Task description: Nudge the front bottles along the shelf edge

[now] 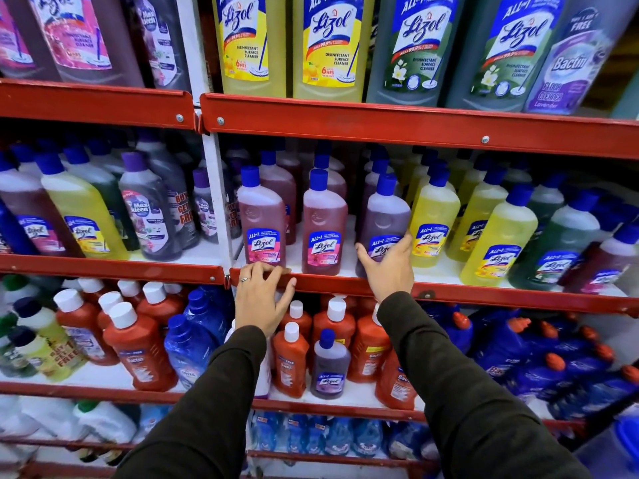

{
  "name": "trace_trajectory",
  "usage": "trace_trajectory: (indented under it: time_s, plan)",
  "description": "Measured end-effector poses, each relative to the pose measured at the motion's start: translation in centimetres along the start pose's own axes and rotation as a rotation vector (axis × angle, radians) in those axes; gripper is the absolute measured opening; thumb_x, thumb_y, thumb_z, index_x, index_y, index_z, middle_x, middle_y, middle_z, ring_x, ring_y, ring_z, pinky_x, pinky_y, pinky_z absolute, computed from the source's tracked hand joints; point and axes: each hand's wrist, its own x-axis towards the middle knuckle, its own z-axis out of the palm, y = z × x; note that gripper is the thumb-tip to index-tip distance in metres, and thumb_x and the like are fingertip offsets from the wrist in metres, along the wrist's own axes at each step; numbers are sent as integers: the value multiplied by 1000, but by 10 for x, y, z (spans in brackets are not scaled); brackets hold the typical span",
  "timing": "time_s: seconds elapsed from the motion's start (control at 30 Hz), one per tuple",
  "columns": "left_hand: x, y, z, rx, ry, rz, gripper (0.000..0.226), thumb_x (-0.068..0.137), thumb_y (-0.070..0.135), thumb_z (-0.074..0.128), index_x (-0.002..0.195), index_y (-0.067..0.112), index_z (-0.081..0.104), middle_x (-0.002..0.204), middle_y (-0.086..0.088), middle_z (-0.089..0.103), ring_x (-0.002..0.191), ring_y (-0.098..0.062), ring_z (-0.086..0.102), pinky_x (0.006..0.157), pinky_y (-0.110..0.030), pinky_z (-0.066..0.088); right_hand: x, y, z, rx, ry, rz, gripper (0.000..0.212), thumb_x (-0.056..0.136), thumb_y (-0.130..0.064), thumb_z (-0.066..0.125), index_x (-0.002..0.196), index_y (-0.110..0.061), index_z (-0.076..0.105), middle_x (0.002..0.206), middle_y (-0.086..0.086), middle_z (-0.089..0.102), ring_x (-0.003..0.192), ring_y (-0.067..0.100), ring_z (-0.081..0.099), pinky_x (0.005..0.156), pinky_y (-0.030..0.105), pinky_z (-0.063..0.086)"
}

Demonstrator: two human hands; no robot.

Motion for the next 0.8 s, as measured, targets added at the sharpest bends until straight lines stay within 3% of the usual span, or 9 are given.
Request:
trace_trajectory:
  time_s: [0.13, 0.27, 0.4, 0.5, 0.6, 0.7, 0.8]
  plan:
    - [0, 4, -4, 28, -6, -1, 33, 99, 35, 70, 117, 6, 72, 111, -22, 66, 116, -46, 59, 92, -54, 55, -1, 0, -2, 5, -14, -9, 106, 85, -55, 79, 160, -5, 23, 159, 17, 46, 143, 36, 53, 111, 48, 54]
    - [-2, 9, -9, 72, -34, 20, 51, 100, 49, 52, 116, 5, 71, 108, -24, 67, 112, -47, 61, 91, -54, 55, -3, 4, -10, 27, 12, -47, 112, 81, -65, 78, 160, -5, 26, 159, 17, 43, 145, 34, 48, 114, 47, 51]
    - [-2, 14, -10, 195, -75, 115, 62, 95, 60, 40, 116, 9, 69, 111, -21, 68, 109, -46, 64, 96, -64, 53, 2, 18, -26, 132, 157, -52, 86, 96, -61, 60, 157, -5, 35, 157, 19, 44, 147, 35, 44, 119, 46, 39]
    - [-2, 22, -6, 241, -103, 153, 60, 95, 60, 41, 119, 12, 68, 117, -18, 68, 112, -44, 64, 101, -73, 46, 20, 29, -38, 188, 210, 12, 76, 101, -53, 58, 156, -5, 37, 153, 22, 42, 142, 38, 46, 113, 37, 40]
    - [-3, 25, -5, 238, -108, 128, 61, 95, 60, 40, 119, 12, 68, 119, -18, 68, 114, -44, 63, 104, -74, 43, 41, 36, -49, 156, 210, 84, 83, 97, -48, 69, 158, -3, 34, 153, 24, 39, 143, 40, 42, 107, 27, 32]
    - [-3, 25, -4, 250, -111, 117, 61, 95, 60, 40, 116, 10, 68, 117, -20, 68, 112, -45, 64, 103, -75, 44, 60, 38, -59, 67, 116, 163, 100, 90, -48, 77, 158, 4, 26, 158, 30, 36, 150, 44, 36, 122, 41, 29]
    - [-3, 26, -2, 258, -120, 95, 62, 95, 60, 39, 115, 10, 68, 117, -21, 68, 113, -45, 63, 104, -74, 43, 76, 40, -59, 117, 29, 201, 112, 82, -44, 87, 160, 1, 21, 159, 29, 37, 148, 45, 42, 121, 47, 37]
